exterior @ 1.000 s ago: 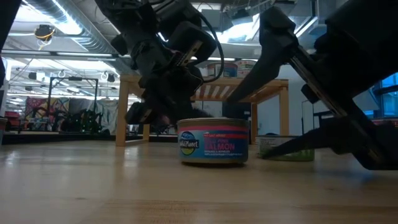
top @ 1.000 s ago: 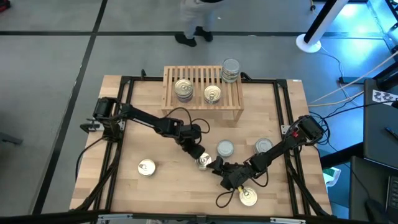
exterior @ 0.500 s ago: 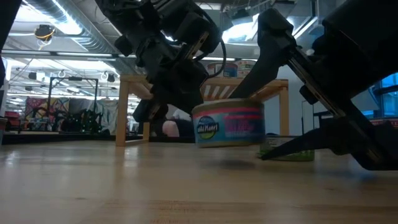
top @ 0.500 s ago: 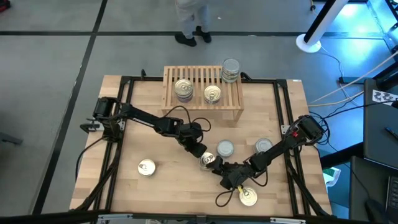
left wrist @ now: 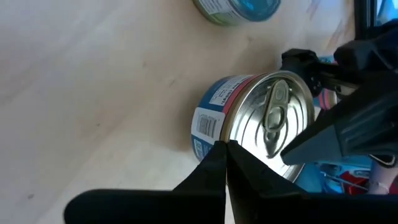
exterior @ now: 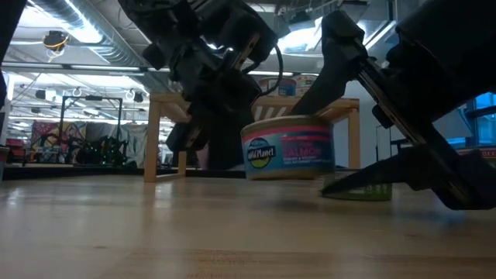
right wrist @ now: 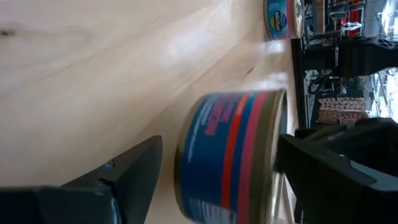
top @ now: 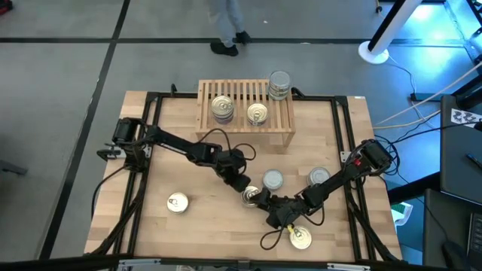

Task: Stack canned seafood by type on shelf
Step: Stack the blue tuna can on top of the blue tuna can on the shelf

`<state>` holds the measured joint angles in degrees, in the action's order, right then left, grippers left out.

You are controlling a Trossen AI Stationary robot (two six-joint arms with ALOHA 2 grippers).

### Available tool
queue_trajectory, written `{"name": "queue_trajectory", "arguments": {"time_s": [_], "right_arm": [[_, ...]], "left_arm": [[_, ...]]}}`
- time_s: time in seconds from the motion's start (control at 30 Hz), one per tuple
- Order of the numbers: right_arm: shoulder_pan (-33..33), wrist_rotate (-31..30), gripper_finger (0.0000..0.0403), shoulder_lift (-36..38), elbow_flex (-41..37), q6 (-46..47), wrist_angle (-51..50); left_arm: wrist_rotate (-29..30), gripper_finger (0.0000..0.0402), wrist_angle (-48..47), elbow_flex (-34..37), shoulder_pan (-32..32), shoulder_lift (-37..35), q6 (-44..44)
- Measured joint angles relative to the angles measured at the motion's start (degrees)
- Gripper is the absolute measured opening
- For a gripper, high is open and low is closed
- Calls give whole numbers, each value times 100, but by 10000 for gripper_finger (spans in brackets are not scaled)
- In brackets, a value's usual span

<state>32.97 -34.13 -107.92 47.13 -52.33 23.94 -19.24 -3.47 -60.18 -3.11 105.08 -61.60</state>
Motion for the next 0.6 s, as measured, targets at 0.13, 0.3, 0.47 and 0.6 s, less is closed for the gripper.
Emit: {"name": "queue_trajectory", "arguments": {"time_s": [0.13, 0.3, 0.47, 0.6], "right_arm": [[2, -27, 319, 0, 0, 0, -1], [8, -51, 319, 2, 0, -16, 34], [11, -81, 308, 2, 0, -49, 48], [11, -89, 266, 2, 7, -62, 57]], "left_arm": [[-114, 0, 108, 0, -78, 0, 0], [-131, 0, 322, 0, -179, 0, -61], [-130, 0, 326, 0, -223, 0, -107], [-130, 0, 316, 1, -222, 0, -105]]}}
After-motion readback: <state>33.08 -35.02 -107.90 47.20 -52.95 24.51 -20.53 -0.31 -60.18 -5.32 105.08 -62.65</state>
